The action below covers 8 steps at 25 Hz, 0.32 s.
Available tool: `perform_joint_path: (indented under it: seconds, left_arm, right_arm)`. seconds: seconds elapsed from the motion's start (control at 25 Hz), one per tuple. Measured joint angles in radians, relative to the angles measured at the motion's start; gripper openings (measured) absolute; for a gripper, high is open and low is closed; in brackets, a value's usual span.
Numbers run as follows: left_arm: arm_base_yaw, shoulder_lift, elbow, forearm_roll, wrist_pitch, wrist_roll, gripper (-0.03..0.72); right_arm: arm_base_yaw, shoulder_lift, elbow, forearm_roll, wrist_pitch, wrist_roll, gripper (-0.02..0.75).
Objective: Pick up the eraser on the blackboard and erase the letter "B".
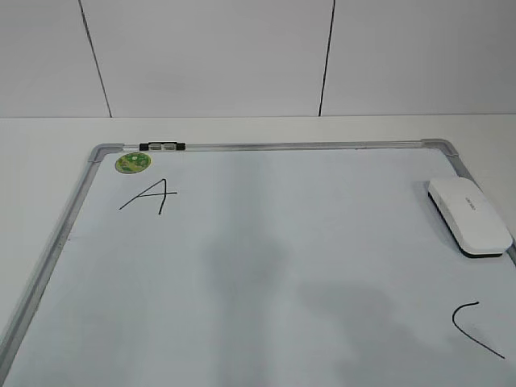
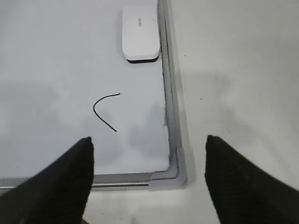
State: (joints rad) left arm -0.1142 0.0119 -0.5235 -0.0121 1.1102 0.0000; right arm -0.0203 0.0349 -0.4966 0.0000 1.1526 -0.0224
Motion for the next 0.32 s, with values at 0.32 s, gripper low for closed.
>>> perform_joint_path:
  seconds: [0.32]
  left_arm:
    - [0.0, 0.0, 0.0, -0.002, -0.001, 0.0, 0.235]
  right_arm:
    - [0.0, 0.0, 0.0, 0.0, -0.001, 0.0, 0.572]
